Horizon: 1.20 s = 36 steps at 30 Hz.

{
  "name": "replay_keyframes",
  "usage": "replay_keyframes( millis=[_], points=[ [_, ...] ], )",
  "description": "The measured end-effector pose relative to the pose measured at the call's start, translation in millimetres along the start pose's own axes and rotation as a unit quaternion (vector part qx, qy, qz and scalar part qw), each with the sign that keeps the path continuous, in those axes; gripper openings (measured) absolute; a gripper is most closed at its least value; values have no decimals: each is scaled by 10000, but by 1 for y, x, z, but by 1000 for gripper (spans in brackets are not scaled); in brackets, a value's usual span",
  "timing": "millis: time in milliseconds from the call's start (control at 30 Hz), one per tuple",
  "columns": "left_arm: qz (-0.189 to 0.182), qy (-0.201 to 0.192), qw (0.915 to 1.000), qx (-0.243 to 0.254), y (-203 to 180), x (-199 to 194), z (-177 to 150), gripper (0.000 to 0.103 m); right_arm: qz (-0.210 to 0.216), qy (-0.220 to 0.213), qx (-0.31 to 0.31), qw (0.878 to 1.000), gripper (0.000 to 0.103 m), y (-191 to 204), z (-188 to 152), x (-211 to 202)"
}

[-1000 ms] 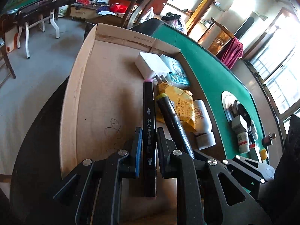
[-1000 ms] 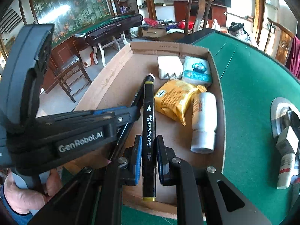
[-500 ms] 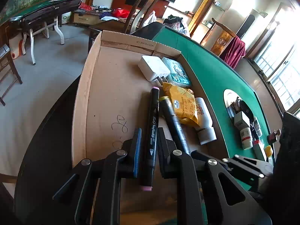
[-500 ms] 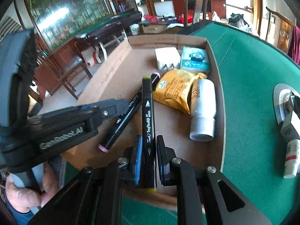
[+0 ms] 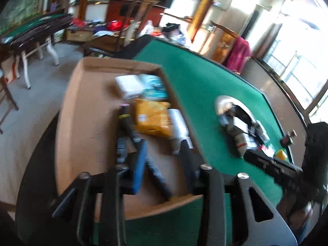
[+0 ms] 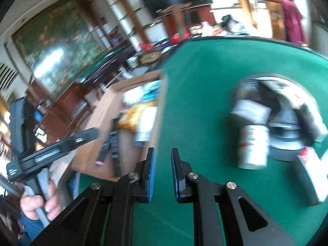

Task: Organize objects
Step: 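Grasp the white pill bottle with the left gripper while the right gripper grasps the red-and-white glue box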

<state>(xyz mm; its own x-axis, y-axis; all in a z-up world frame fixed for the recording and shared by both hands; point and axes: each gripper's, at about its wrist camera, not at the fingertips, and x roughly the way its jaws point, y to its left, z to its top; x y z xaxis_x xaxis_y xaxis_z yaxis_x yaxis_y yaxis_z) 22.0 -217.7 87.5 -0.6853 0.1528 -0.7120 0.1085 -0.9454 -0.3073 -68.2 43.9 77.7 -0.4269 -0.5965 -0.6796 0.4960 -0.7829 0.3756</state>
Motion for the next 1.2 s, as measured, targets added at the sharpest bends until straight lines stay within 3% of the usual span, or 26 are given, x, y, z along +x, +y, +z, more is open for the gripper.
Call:
replay_keyframes(
  millis=[100,333,467,667,767,1000,1200],
  points=[
    [-192,109,9993,310,-31,7,1,41,-372,-202,94,9991,14,-38,-3,-22],
    [-791,838,9905,750,-106,58,0,41,-1003,-516,219,9934,14,-103,-8,-67],
    [-1113,1310,9813,862,-147,95,8,41,-1170,-365,313,9920,22,-130,-12,-73],
    [-789,1554,9807,890,-176,134,18,41,-1328,-135,245,9908,24,-144,-16,-75],
    [-557,1598,9810,953,-179,145,18,41,-1413,-114,156,9898,34,-146,-17,-76],
    [-413,1766,9764,1168,-191,168,8,41,-1436,-32,151,9895,35,-149,-18,-72],
    [-341,1537,9737,1648,-190,166,-7,37,-1478,132,59,9889,35,-151,-20,-66]
  ],
)
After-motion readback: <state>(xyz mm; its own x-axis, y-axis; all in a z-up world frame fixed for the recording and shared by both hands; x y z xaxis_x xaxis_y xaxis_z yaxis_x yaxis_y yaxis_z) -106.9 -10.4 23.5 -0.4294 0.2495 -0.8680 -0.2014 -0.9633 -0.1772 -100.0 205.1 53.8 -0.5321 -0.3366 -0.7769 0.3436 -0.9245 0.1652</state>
